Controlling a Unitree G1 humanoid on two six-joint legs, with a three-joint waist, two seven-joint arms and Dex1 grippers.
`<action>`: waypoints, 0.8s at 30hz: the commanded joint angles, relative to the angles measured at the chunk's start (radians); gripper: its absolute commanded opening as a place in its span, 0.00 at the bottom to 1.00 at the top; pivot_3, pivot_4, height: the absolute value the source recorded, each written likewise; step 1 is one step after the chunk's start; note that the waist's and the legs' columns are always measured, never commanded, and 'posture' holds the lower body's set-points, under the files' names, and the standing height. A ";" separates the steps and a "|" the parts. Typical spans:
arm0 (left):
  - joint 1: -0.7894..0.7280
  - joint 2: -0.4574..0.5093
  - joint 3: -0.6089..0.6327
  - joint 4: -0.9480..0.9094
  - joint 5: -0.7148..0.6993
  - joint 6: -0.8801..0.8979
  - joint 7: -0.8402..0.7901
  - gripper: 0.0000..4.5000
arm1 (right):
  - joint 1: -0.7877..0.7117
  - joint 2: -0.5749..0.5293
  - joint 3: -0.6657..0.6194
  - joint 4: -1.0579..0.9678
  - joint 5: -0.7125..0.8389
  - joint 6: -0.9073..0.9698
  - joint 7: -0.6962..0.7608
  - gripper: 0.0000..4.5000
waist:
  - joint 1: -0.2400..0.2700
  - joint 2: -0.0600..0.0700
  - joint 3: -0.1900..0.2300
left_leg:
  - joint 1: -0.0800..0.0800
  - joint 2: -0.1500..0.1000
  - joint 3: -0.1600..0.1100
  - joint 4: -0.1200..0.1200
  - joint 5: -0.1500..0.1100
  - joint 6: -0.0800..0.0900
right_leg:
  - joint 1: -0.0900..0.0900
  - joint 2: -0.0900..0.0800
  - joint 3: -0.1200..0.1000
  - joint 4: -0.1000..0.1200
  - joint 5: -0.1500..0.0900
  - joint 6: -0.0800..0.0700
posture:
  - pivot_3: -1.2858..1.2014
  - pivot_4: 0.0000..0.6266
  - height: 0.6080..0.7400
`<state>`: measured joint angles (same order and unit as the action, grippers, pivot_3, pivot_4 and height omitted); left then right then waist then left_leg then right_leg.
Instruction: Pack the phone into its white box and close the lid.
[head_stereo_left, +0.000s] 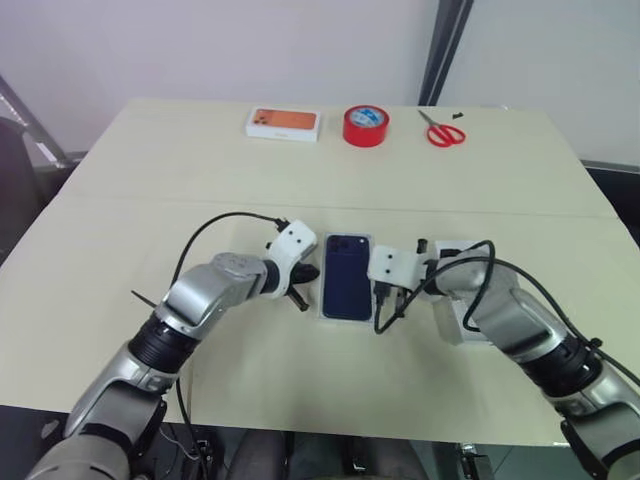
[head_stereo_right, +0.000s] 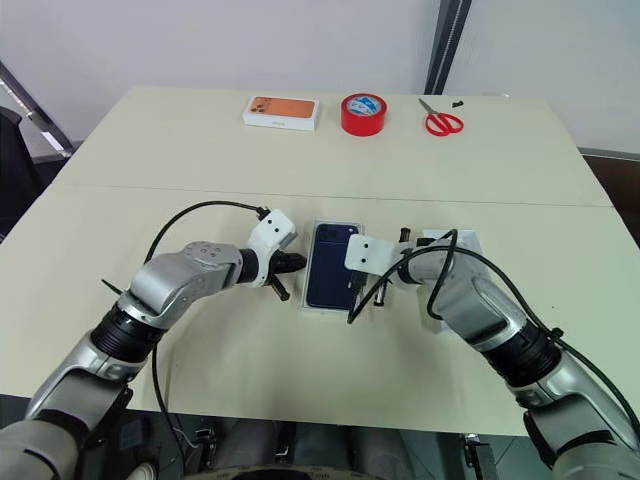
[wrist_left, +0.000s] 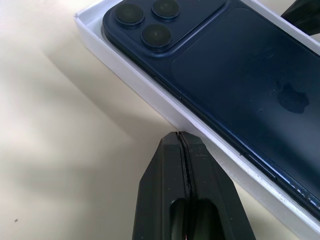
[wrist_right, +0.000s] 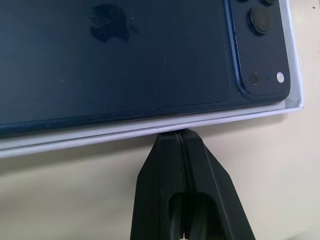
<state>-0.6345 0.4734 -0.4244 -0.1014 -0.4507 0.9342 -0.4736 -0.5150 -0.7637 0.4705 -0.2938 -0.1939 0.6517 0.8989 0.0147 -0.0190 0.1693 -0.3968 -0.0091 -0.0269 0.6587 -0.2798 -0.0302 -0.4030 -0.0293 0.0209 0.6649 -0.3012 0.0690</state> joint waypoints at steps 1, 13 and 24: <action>-0.030 -0.070 -0.049 -0.005 0.000 0.009 -0.084 0.01 | 0.027 -0.047 -0.030 -0.091 0.003 0.001 0.042 0.00 | 0.001 0.000 0.000 | -0.001 0.000 0.000 0.002 0.000 0.001 | 0.000 0.000 0.000 0.000 0.000 0.000 | 0.52 0.24 1.00; -0.112 -0.181 -0.147 0.039 0.060 0.027 -0.272 0.01 | 0.179 -0.231 -0.165 -0.203 0.029 0.036 0.127 0.00 | -0.004 0.001 0.000 | -0.008 0.000 -0.002 0.007 -0.002 0.003 | -0.003 0.000 -0.002 0.000 0.000 0.000 | 0.52 0.24 1.00; -0.120 -0.227 -0.095 0.125 0.131 0.018 -0.256 0.01 | 0.222 -0.246 -0.185 -0.208 0.014 0.027 0.138 0.00 | -0.002 0.001 0.000 | -0.007 0.000 -0.002 0.008 -0.002 0.003 | -0.002 0.000 -0.002 0.001 0.000 0.001 | 0.52 0.24 1.00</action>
<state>-0.7341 0.2675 -0.5275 0.0179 -0.3373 0.9719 -0.7406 -0.2951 -1.0087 0.2873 -0.4472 -0.1941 0.6939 1.0229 0.0129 -0.0182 0.1689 -0.4040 -0.0092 -0.0287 0.6668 -0.2816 -0.0272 -0.4053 -0.0291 0.0185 0.6657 -0.3012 0.0696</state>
